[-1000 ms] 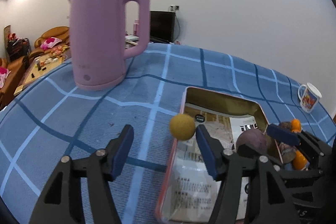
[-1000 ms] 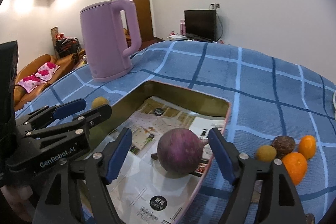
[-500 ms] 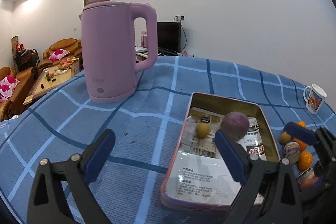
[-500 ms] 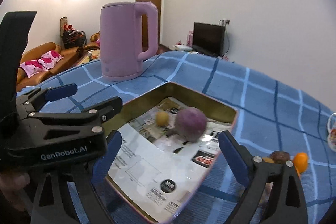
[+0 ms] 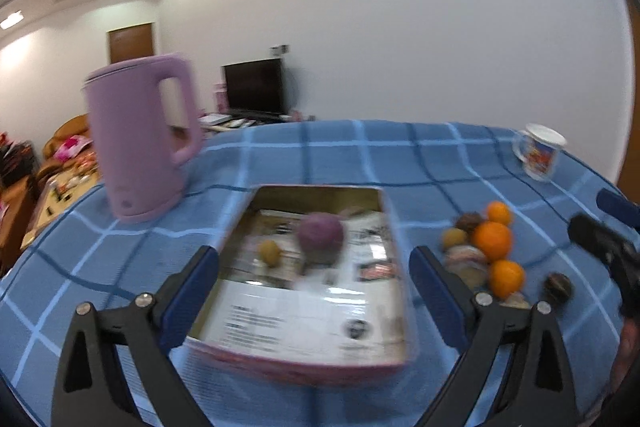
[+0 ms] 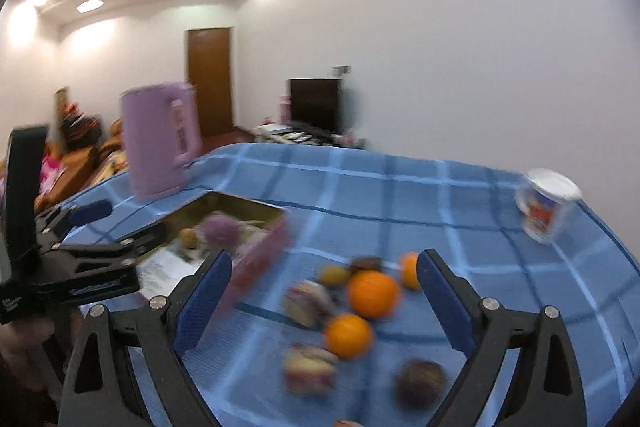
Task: Organize fruits
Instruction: 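Grasp the dark round fruit with the right gripper while the left gripper grasps a purple sweet-potato slice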
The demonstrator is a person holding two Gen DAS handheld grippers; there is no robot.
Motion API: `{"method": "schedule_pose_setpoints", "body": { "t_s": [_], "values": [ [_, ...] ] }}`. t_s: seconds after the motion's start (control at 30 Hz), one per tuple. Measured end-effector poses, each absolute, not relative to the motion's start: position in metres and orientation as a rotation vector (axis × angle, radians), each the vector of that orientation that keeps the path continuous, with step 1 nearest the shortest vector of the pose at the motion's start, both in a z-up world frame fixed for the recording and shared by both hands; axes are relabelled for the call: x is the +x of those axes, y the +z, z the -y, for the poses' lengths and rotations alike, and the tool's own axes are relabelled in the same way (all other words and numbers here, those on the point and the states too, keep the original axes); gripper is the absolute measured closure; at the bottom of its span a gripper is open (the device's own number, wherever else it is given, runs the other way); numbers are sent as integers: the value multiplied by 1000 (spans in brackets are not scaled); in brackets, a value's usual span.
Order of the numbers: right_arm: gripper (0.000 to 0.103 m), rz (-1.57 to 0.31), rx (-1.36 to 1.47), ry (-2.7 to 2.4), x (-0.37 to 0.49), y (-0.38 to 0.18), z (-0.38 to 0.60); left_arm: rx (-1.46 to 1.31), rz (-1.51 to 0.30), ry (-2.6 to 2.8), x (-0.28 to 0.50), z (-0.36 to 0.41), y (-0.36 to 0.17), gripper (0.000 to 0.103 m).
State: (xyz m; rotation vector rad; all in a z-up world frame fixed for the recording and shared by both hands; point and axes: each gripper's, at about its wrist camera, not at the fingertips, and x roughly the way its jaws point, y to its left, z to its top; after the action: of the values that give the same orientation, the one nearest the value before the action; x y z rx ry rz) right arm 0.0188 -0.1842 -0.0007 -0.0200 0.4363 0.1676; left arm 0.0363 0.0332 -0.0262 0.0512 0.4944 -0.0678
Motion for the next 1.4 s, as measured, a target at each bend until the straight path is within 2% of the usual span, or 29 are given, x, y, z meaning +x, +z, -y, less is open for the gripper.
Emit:
{"method": "schedule_pose_setpoints", "body": {
  "t_s": [0.1,0.23,0.37,0.47,0.57,0.7,0.8,0.87,1.13,1.23,1.4],
  "values": [
    [11,-466,52,104,11,-12,219,91,-505,-134,30,-5,-30,7],
    [31,-535,104,83,9,-34,241,124,-532,-202,26,26,-36,11],
    [34,-575,131,115,12,-45,246,106,-586,-270,28,42,-43,23],
    [36,-597,119,119,14,-51,246,104,-615,-304,28,52,-50,27],
    [46,-641,107,124,22,-59,244,115,-619,-308,27,56,-53,31],
    [52,-713,91,138,32,-67,242,104,-637,-326,30,54,-55,31],
    [52,-771,57,171,39,-72,235,103,-656,-364,32,55,-57,31],
    [58,-774,52,159,39,-73,235,113,-676,-390,33,57,-58,31],
    [58,-769,71,122,38,-72,239,170,-667,-409,28,69,-60,31],
    [58,-772,78,124,39,-72,240,164,-685,-440,31,69,-60,27],
    [58,-771,134,143,40,-72,248,158,-681,-433,31,69,-60,28]
  ]
}}
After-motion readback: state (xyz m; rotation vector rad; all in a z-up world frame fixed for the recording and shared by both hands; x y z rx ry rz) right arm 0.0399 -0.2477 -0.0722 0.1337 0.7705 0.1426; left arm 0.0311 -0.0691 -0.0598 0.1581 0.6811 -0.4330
